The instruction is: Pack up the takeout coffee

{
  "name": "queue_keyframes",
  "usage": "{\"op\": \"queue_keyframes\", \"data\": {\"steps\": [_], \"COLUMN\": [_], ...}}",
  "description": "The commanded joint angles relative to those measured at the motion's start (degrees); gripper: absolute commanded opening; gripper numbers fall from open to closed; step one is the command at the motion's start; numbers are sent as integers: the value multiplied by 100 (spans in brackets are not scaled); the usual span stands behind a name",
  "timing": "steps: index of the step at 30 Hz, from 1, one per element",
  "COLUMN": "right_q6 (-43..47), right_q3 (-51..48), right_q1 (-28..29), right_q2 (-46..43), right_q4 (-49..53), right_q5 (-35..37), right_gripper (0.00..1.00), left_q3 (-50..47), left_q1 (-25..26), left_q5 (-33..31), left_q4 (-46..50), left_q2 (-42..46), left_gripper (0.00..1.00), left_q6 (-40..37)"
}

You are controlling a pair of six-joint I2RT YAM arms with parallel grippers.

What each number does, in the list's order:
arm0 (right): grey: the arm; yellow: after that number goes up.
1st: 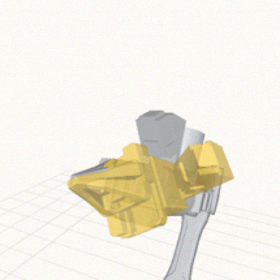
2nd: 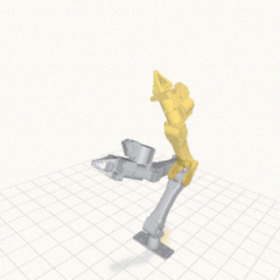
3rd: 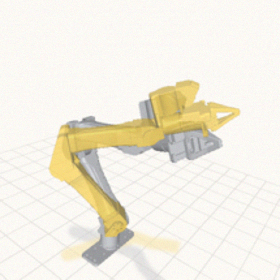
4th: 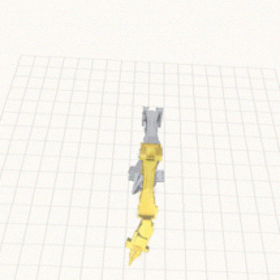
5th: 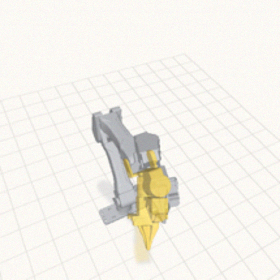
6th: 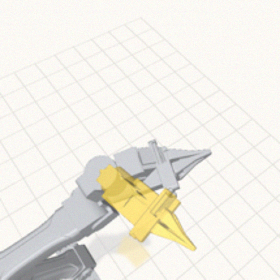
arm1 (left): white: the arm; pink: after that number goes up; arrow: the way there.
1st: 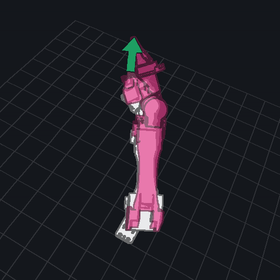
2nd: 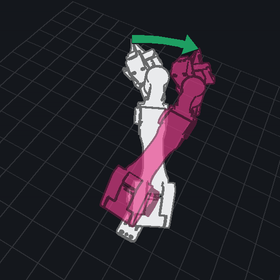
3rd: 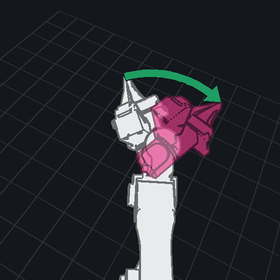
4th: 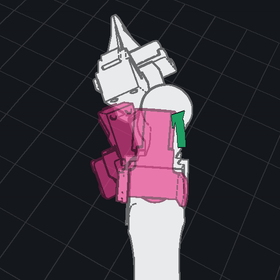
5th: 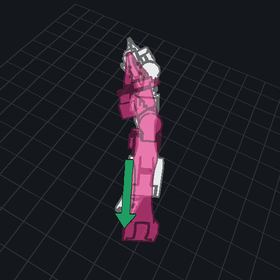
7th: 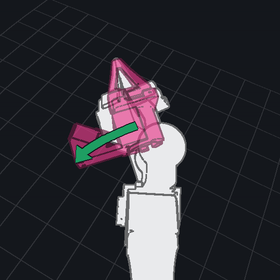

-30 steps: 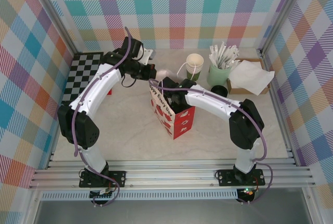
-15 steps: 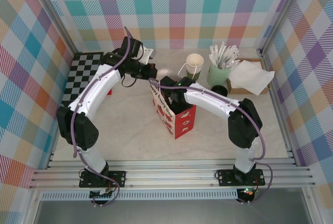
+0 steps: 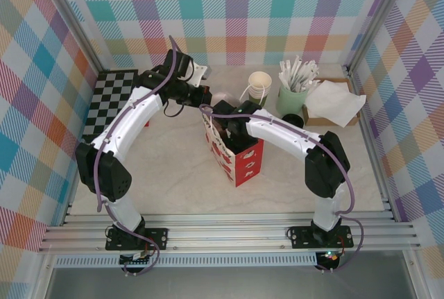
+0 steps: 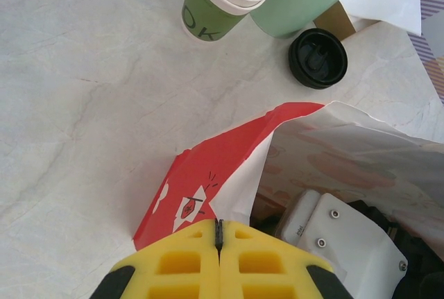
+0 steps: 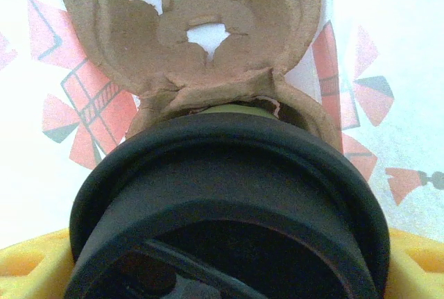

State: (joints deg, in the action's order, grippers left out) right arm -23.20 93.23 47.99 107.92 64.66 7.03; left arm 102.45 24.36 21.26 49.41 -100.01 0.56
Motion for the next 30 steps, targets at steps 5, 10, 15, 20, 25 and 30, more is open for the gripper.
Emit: {"op": "queue_keyframes", "data": {"steps": [5,10,15,20,25,30], "right_q6": [-17,-75,23,58,89,71], "right_q3": [178,213,197,220,226,171], "right_q1": [-25,-26,-26,-31,-22,-22], "right_q2": [-148,-237,-262,-253,-254,-314], "right_q4": [63,-2,-57,-79,-29,-15], "right_q5": [75,103,150,140,166,202], "right_gripper": [67,76,82,86,91,100], "left_q3": [19,98,143,161,176,204], "left_q1": [95,95,98,100,92,97], "left_q5": [-192,-157,-131,-139,-175,-196], "left_q4": [183,217,245,245,263,267], "left_q2": [133,96,50,43,43,46], "left_gripper": [0,0,0,0,0,0], "left_q6": [-24,-24,-22,-21,-42,-53]}}
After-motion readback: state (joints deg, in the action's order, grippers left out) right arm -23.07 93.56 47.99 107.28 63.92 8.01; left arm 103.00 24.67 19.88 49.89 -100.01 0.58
